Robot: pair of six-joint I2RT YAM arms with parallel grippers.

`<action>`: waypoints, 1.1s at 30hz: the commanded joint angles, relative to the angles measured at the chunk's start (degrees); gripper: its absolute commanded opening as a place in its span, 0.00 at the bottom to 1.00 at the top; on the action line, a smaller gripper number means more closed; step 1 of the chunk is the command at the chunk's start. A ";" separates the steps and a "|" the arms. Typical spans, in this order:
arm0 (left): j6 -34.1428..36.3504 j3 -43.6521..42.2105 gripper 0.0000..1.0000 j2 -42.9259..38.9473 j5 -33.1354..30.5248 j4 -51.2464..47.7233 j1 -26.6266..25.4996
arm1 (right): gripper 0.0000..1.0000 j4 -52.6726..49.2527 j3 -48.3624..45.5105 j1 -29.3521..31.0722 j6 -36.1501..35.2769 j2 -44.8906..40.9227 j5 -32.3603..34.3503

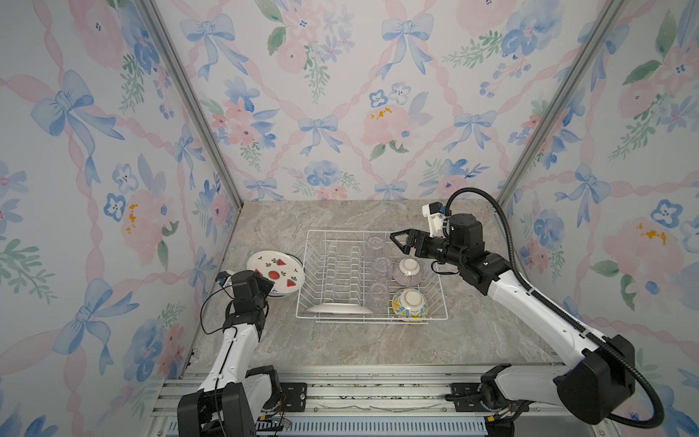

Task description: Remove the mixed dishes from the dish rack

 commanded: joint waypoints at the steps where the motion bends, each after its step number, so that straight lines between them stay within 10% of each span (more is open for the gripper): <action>1: 1.42 3.04 0.00 1.19 4.95 7.17 0.58 | 0.97 -1.38 1.60 0.82 -1.14 0.61 0.28; 10: 1.57 2.84 0.00 3.96 8.11 7.48 2.19 | 0.97 -1.52 1.91 1.25 -1.68 0.90 0.80; 24: 5.06 1.68 0.52 5.28 10.48 3.25 4.59 | 0.97 -1.06 2.21 1.54 -1.45 2.20 0.83; 30: 7.36 2.73 0.98 5.88 10.39 0.31 4.73 | 0.97 -0.48 1.79 1.77 -1.24 2.32 0.77; 33: 9.16 4.19 0.98 7.04 10.12 -2.10 4.69 | 0.97 -0.38 1.69 1.88 -1.04 2.53 0.74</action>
